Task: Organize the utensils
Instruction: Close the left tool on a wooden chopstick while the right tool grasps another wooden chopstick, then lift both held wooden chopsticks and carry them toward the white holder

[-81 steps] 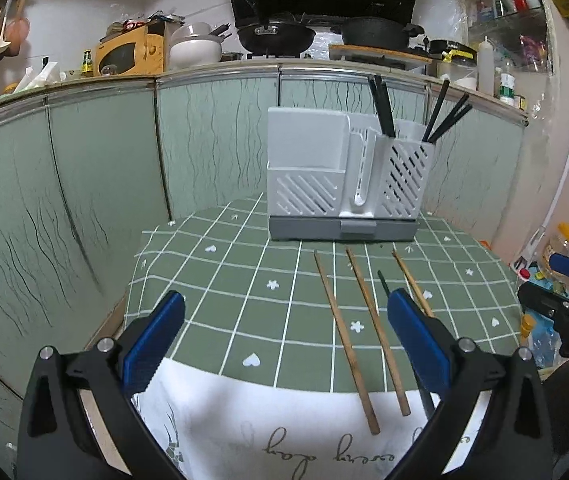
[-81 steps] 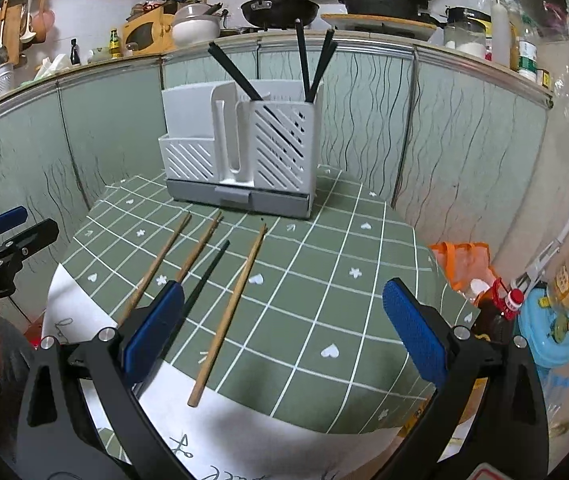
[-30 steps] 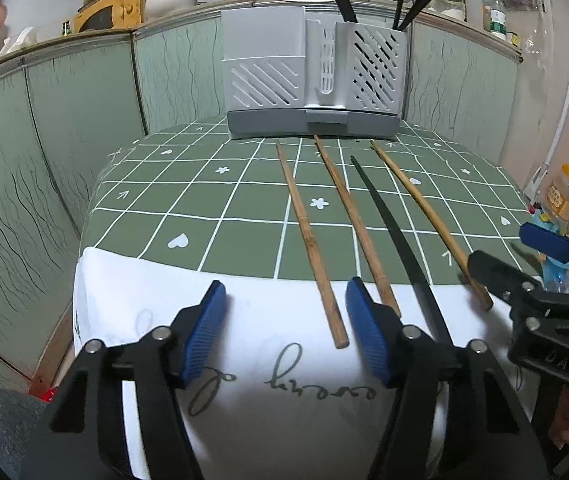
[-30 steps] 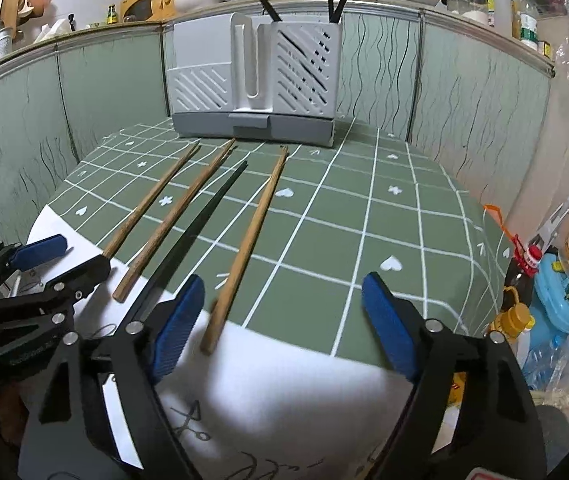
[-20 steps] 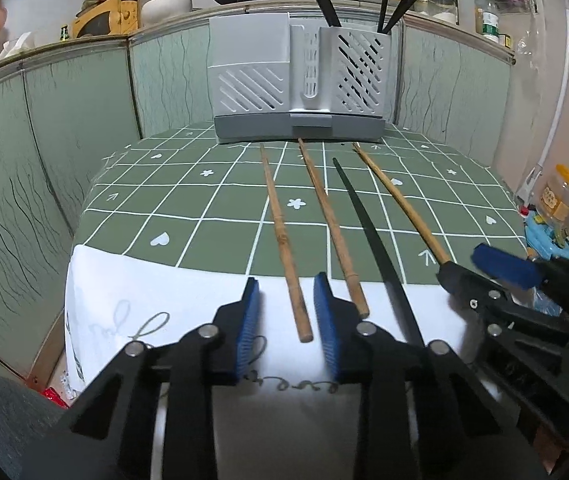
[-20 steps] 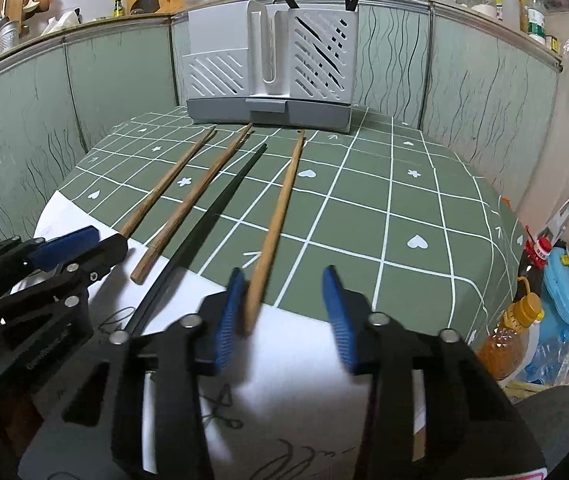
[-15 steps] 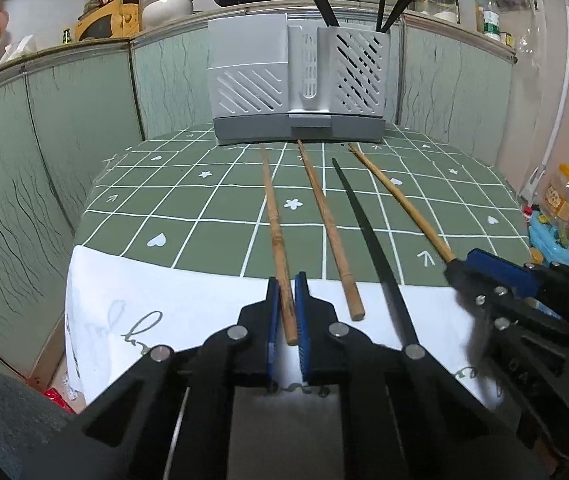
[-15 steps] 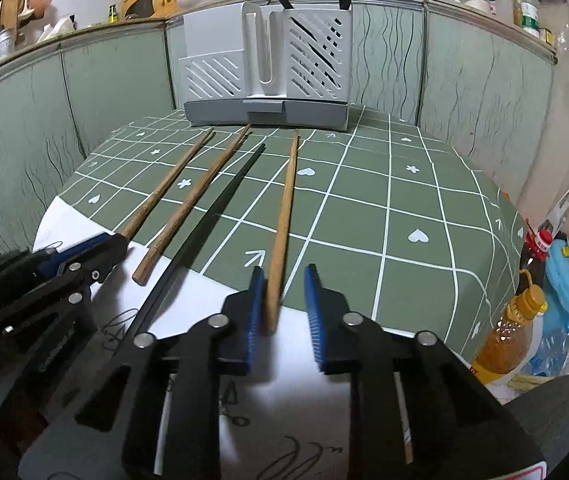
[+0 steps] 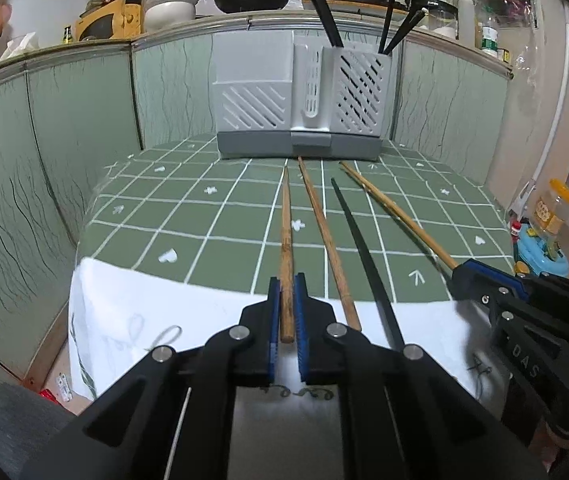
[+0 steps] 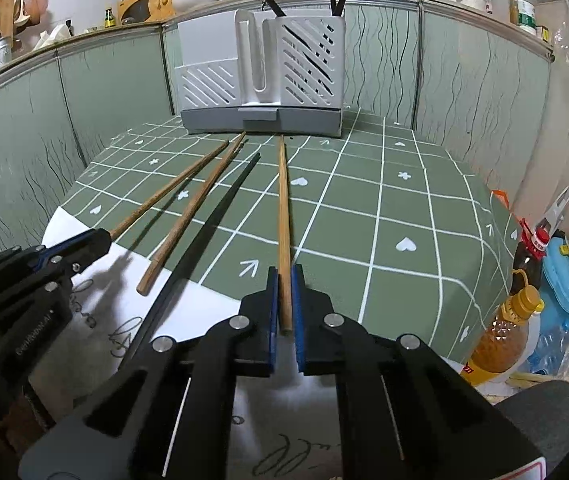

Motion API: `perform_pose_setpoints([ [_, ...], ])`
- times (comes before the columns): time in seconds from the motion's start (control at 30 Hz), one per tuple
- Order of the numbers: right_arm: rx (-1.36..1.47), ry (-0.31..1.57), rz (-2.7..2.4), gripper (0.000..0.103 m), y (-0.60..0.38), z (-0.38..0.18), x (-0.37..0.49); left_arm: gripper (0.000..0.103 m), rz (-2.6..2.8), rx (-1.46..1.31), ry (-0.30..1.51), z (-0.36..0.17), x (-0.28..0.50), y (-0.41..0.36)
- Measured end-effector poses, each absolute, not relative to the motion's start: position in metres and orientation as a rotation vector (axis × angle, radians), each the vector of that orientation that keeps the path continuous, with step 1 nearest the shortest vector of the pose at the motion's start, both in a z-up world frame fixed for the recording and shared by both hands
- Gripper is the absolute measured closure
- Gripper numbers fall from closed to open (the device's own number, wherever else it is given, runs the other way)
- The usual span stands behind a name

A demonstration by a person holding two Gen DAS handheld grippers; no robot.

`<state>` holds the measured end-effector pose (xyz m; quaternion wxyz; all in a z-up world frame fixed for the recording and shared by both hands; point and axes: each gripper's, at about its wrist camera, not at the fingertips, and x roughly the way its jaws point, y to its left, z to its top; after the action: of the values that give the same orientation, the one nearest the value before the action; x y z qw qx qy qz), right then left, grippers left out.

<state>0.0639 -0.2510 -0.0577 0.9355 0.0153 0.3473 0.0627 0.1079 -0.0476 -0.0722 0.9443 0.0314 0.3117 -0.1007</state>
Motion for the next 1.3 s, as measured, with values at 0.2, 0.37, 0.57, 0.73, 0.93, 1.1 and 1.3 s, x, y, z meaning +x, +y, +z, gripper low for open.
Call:
perform_pose_setpoints([
  [0.2, 0.051, 0.701, 0.141, 0.097, -0.259, -0.041, 0.064, 0.095, -0.256, 0.032, 0.655, -0.057, 0.113, -0.037],
  [0.37, 0.048, 0.701, 0.169, 0.097, -0.266, -0.025, 0.066, 0.095, -0.277, 0.017, 0.637, -0.039, 0.113, -0.026],
  [0.57, 0.043, 0.679, 0.194, 0.097, -0.271, -0.009, 0.067, 0.095, -0.289, 0.012, 0.622, -0.019, 0.117, -0.017],
  [0.73, 0.04, 0.687, 0.208, 0.097, -0.271, 0.001, 0.069, 0.095, -0.288, 0.006, 0.621, -0.004, 0.123, -0.012],
  [0.93, 0.039, 0.688, 0.215, 0.097, -0.273, 0.013, 0.071, 0.095, -0.297, 0.019, 0.614, 0.012, 0.129, -0.01],
  [1.1, 0.062, 0.728, 0.22, 0.097, -0.28, 0.027, 0.082, 0.095, -0.315, 0.021, 0.625, 0.021, 0.137, -0.008],
  [1.3, 0.048, 0.695, 0.237, 0.097, -0.285, 0.052, 0.088, 0.095, -0.321, 0.007, 0.62, 0.035, 0.145, -0.004],
])
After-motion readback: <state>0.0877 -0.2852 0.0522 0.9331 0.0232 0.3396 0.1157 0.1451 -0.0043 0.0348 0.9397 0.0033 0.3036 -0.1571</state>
